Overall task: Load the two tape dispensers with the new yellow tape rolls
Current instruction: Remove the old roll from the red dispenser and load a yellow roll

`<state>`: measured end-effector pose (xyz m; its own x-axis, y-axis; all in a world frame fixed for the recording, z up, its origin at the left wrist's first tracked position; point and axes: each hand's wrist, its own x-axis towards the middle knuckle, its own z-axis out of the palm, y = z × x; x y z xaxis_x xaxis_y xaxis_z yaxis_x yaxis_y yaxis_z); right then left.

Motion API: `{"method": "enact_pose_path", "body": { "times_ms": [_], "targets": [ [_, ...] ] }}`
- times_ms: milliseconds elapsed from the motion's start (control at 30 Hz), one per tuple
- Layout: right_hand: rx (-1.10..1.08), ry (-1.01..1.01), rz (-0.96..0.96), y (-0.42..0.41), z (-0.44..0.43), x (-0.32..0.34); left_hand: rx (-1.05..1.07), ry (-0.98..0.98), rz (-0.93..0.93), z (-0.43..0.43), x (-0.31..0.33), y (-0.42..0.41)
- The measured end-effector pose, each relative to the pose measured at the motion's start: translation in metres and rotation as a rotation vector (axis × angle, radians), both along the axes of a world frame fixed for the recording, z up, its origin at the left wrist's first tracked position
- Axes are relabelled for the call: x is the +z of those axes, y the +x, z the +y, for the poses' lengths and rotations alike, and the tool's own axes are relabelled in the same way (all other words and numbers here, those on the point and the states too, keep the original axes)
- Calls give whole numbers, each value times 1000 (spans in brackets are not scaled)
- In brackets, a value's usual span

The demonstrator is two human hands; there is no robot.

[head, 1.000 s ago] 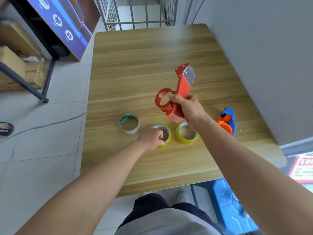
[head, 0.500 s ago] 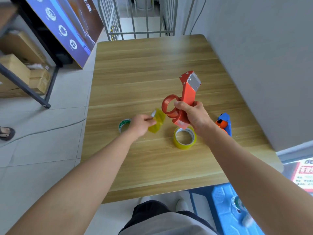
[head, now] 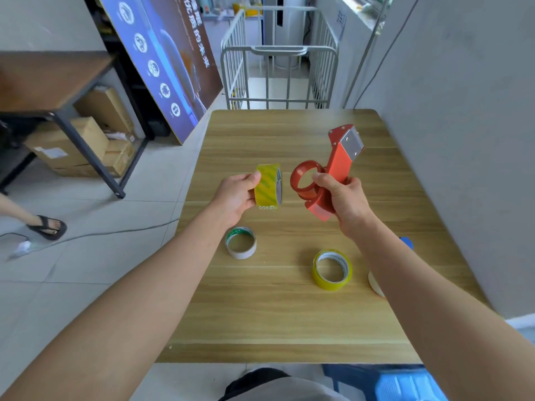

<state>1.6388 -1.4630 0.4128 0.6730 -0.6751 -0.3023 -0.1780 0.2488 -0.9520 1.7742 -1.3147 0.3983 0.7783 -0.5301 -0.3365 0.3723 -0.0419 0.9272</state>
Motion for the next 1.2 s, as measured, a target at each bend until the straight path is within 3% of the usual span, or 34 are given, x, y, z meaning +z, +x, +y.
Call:
{"method": "enact_pose_path", "body": {
  "times_ms": [233,467,600,1000,1200],
  "targets": [
    [81,-23,-20,14,16,3,38,14,-36,9,19,-1],
    [97,-64,3,22,22,-2,4,209,-240,19,22,-4],
    [105,-78,13,23,24,-2,-11,222,-288,22,19,-5],
    [75,-135,24,17,17,-5,7,241,-349,7,15,-8],
    [39,-180,19,14,12,-5,-63,199,-272,9,23,-4]
  ]
}}
